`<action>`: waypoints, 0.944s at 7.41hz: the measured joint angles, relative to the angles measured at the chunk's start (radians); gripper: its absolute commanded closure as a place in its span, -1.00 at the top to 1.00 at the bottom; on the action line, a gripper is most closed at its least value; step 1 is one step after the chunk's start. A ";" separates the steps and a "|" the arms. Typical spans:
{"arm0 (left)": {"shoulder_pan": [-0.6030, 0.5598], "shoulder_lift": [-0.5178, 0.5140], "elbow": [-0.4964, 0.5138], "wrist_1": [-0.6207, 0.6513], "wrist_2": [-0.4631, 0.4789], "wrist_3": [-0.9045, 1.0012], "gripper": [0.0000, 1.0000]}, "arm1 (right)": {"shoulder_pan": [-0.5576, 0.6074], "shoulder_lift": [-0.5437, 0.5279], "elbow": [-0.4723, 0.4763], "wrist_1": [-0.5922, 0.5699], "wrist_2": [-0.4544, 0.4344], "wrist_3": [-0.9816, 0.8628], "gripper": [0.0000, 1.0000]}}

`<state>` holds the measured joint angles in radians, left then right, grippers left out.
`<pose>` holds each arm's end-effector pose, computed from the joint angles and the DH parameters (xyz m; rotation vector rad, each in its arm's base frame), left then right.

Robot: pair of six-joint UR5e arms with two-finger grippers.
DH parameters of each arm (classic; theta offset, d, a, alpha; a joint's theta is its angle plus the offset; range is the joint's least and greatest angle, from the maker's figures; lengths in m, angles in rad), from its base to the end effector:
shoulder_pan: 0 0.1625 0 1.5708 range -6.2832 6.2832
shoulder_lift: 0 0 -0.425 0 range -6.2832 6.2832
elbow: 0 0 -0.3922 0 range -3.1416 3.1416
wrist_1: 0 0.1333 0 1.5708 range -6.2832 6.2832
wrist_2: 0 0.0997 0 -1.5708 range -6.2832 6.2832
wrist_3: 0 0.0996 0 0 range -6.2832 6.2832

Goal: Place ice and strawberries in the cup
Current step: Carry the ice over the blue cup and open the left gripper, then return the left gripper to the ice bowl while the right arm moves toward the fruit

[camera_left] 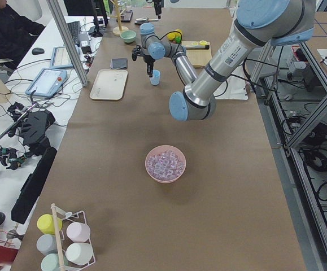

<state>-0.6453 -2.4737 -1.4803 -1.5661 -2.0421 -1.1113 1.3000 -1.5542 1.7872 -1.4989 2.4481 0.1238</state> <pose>0.5354 -0.5133 0.1303 0.0367 0.9067 0.0174 -0.0799 -0.4997 0.5277 0.1092 -0.9116 -0.2703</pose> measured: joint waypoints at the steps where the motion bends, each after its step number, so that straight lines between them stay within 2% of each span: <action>1: 0.025 -0.030 0.043 -0.039 0.024 -0.039 -1.00 | 0.000 0.000 0.000 0.000 -0.002 0.000 1.00; 2: 0.045 -0.046 0.065 -0.063 0.040 -0.063 -0.37 | -0.001 0.001 -0.001 0.000 -0.003 0.000 1.00; 3: 0.062 -0.054 0.077 -0.072 0.050 -0.073 0.93 | -0.001 0.001 -0.004 0.000 -0.004 0.000 1.00; 5: 0.087 -0.058 0.083 -0.076 0.062 -0.077 0.95 | -0.001 0.000 -0.003 0.000 -0.004 0.000 1.00; 7: 0.063 -0.039 0.040 -0.069 0.062 -0.073 0.95 | -0.001 0.000 -0.004 0.000 -0.004 0.000 1.00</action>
<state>-0.5821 -2.5130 -1.4400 -1.6352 -1.9803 -1.1839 1.2993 -1.5547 1.7837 -1.4991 2.4441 0.1243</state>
